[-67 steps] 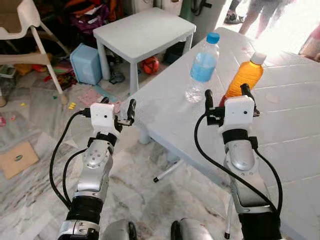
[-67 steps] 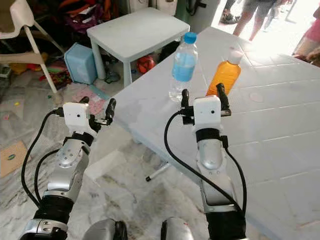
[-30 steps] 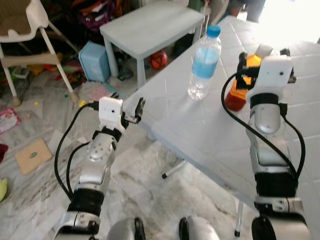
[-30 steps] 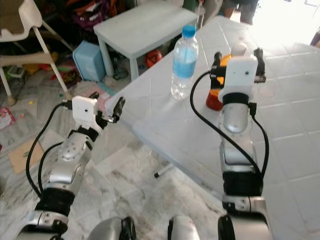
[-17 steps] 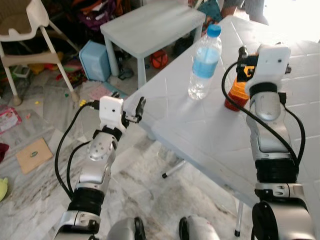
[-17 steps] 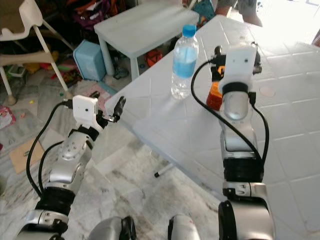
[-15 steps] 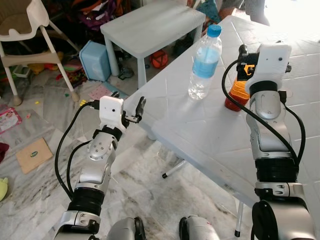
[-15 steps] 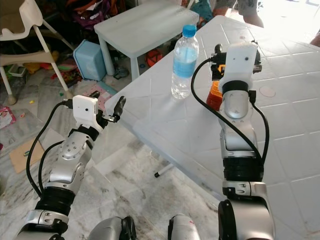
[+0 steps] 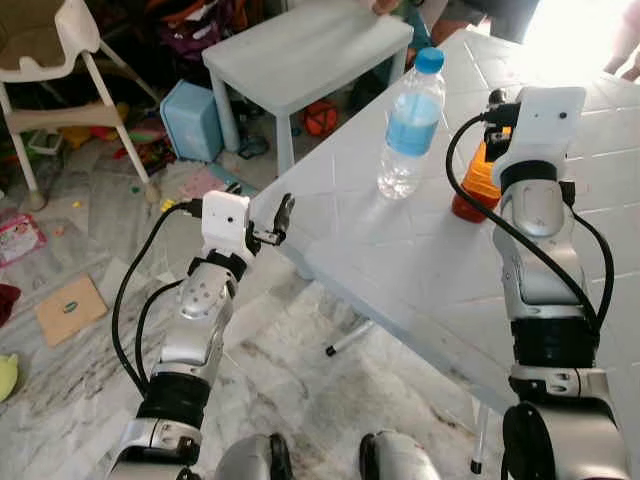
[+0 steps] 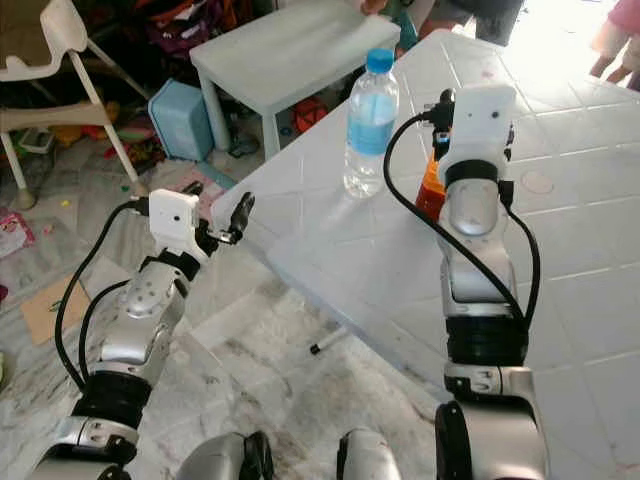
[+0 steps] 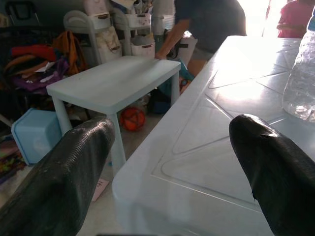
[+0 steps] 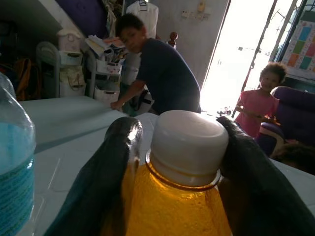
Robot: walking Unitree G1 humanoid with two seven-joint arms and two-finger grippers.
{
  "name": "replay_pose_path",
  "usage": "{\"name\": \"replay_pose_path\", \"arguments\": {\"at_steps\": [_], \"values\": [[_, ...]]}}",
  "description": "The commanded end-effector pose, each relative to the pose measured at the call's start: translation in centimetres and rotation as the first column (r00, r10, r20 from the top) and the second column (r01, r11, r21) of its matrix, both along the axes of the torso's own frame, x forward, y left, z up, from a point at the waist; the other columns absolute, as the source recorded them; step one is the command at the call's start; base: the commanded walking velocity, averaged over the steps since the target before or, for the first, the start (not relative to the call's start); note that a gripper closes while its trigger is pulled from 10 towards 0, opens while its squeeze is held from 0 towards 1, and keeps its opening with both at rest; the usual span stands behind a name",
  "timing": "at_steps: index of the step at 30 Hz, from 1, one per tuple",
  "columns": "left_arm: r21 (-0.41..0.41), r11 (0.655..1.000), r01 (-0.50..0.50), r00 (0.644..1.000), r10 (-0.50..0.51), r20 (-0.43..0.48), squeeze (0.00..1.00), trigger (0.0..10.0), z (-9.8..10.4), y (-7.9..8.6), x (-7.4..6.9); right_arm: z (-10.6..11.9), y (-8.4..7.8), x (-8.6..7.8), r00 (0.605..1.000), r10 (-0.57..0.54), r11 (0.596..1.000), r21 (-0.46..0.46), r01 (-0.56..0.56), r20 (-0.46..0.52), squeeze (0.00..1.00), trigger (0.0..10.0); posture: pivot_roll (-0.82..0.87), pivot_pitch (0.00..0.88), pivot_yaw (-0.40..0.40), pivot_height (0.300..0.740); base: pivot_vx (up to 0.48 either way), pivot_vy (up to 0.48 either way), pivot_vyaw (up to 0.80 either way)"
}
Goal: Restocking fridge
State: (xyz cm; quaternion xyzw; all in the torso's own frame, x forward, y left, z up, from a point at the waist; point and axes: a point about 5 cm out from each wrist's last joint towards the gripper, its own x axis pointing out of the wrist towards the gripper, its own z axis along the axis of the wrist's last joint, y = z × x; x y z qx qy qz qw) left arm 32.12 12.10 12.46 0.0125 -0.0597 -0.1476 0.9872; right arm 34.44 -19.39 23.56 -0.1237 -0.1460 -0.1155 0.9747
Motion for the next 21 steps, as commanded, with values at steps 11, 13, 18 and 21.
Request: {"name": "replay_pose_path", "arguments": {"at_steps": [11, 13, 18, 21], "values": [[-0.014, 0.999, -0.034, 0.996, 0.032, -0.082, 0.00, 10.0, -1.3, 1.0, -0.8, -2.4, -0.9, -3.4, 0.991, -0.051, 0.998, 0.032, 0.056, -0.122, 0.00, 5.0, -0.09, 0.077, 0.063, 0.740, 0.000, 0.000, 0.00], [-0.017, 0.999, -0.041, 0.995, 0.039, -0.090, 0.00, 10.0, -1.5, 1.0, -0.8, -3.0, -0.8, -4.0, 0.989, -0.047, 0.998, 0.035, 0.052, -0.138, 0.00, 8.0, -0.10, 0.070, 0.062, 0.740, 0.000, 0.000, 0.00], [-0.032, 0.998, -0.047, 0.994, 0.044, -0.101, 0.00, 10.0, -1.2, 0.5, -0.7, -3.6, 0.9, -5.2, 0.994, 0.028, 0.997, 0.070, -0.021, -0.101, 0.00, 10.0, -0.10, 0.053, 0.061, 0.740, 0.000, 0.000, 0.00], [-0.038, 0.998, -0.048, 0.994, 0.043, -0.103, 0.00, 10.0, -1.2, 0.4, -0.6, -3.7, 1.5, -5.3, 0.994, 0.049, 0.996, 0.080, -0.042, -0.095, 0.00, 10.0, -0.10, 0.049, 0.063, 0.740, 0.000, 0.000, 0.00]]}}
